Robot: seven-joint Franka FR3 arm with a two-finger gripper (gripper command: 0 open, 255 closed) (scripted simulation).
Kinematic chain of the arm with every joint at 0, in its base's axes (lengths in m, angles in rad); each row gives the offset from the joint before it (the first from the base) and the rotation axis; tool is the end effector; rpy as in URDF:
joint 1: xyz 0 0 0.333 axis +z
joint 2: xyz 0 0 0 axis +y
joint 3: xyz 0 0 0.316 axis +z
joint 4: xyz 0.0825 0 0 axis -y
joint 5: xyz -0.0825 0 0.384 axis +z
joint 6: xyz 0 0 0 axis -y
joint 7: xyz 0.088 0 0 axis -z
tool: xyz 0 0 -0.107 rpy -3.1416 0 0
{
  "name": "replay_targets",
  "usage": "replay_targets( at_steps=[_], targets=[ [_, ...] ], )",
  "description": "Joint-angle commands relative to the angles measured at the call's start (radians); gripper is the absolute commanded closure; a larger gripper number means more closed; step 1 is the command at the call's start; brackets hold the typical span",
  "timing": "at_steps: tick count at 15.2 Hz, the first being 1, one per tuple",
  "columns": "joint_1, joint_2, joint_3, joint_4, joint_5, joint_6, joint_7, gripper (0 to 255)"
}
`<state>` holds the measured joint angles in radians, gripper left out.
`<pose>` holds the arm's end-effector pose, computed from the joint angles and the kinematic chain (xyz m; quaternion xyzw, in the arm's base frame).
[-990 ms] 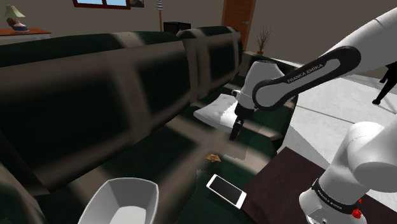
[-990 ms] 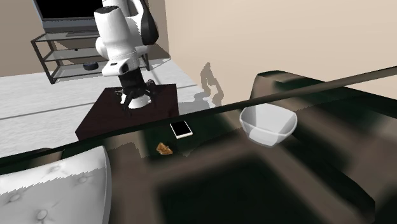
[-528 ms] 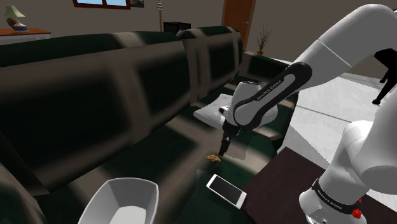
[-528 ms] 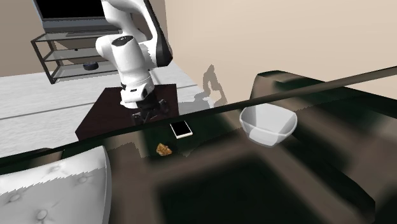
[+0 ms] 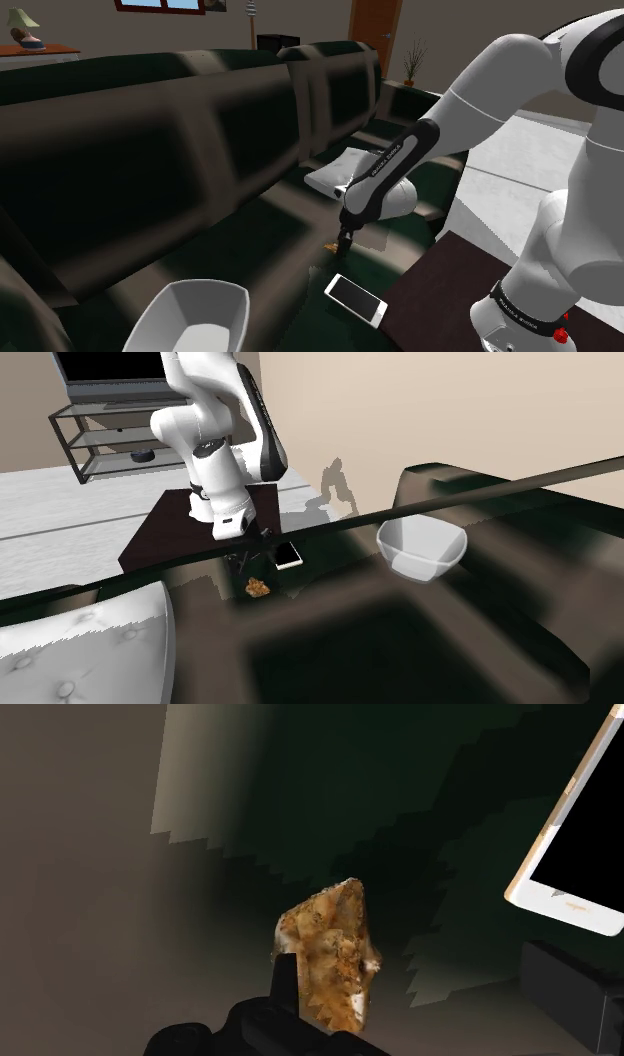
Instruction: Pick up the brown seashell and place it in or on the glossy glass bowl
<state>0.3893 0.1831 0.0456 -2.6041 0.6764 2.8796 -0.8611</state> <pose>0.4092 0.1515 0.1942 -0.9420 -0.3160 -0.0635 0.0932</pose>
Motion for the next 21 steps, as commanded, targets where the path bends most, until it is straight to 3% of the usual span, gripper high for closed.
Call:
replay_targets(
  at_steps=[1, 10, 11, 21],
  targets=[
    [-0.009, 0.037, 0.017, 0.015, 0.037, 0.022, -0.033, 0],
    [-0.012, 0.047, 0.023, 0.019, 0.046, 0.028, -0.041, 0],
    [-0.012, 0.047, 0.023, 0.019, 0.046, 0.028, -0.041, 255],
    [-0.005, 0.030, 0.013, 0.014, 0.027, 0.017, -0.022, 255]
  ],
)
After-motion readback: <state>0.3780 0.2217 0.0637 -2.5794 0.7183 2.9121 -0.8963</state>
